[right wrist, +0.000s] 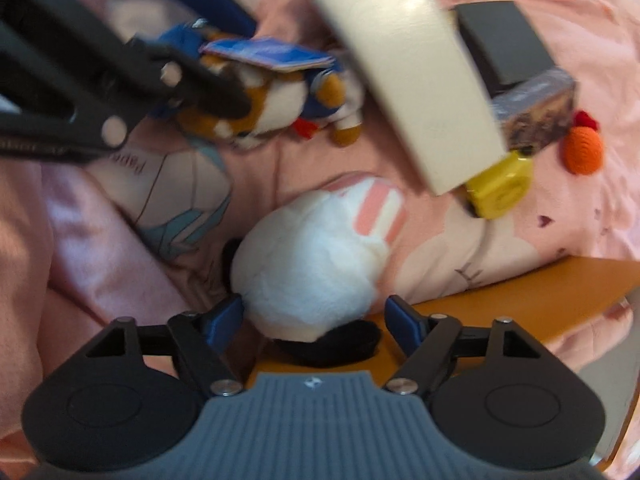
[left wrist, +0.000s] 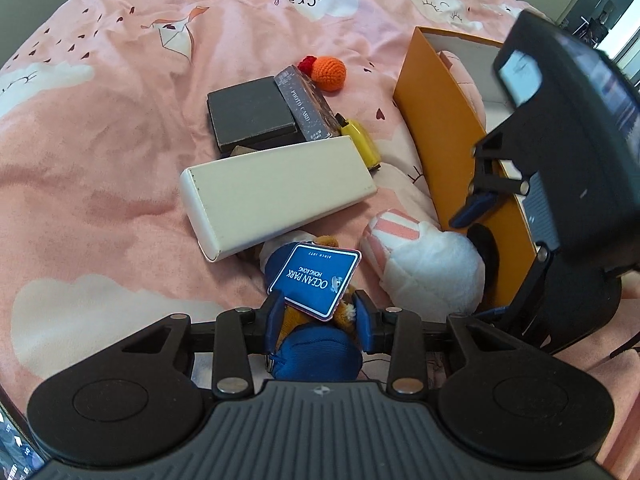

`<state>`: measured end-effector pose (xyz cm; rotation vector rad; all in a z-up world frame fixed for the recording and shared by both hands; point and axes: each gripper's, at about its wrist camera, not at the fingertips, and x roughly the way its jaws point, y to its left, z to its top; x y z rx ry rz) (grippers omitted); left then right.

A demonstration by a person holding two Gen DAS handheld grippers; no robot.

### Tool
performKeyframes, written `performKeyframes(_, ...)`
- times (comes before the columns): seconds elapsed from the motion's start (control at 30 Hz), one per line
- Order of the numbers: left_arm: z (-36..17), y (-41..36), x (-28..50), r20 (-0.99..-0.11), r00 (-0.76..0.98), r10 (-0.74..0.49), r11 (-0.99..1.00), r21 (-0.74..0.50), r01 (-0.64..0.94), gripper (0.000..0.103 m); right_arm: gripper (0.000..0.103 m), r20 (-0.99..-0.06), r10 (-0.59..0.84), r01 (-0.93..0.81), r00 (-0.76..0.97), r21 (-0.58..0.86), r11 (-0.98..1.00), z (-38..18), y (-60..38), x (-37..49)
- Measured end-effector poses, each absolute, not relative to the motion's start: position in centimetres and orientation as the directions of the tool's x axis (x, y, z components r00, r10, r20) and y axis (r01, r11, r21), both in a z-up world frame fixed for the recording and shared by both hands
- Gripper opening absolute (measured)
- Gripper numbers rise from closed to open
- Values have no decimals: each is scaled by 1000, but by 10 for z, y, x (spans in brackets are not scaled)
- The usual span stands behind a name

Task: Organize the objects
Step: 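Grasp the blue plush keychain with the left tool while the right tool grasps the white plush, then carry the blue keychain and white plush over the box with both tools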

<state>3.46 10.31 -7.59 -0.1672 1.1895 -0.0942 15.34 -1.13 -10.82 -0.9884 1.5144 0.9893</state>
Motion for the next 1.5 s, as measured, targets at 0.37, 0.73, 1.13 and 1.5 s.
performKeyframes(0.37,-87,104,43,-917,355,-184,980,-199,-6,48,59,-991,-58,-950,-122,99,297,-106,-13,146)
performKeyframes(0.73,-94,91,55,-935,323,-147,989,-139,50,61,64,-986,130,-894,-104,150,421,-91,-5,158)
performKeyframes(1.13,-93,92,53,-927,337,-162,986,-163,27,53,57,-974,227,-817,-7,136,560,-84,-24,146)
performKeyframes(1.5,-44,93,34,-864,475,-168,977,-211,-38,49,55,-954,222,-853,199,-57,520,-30,-50,124)
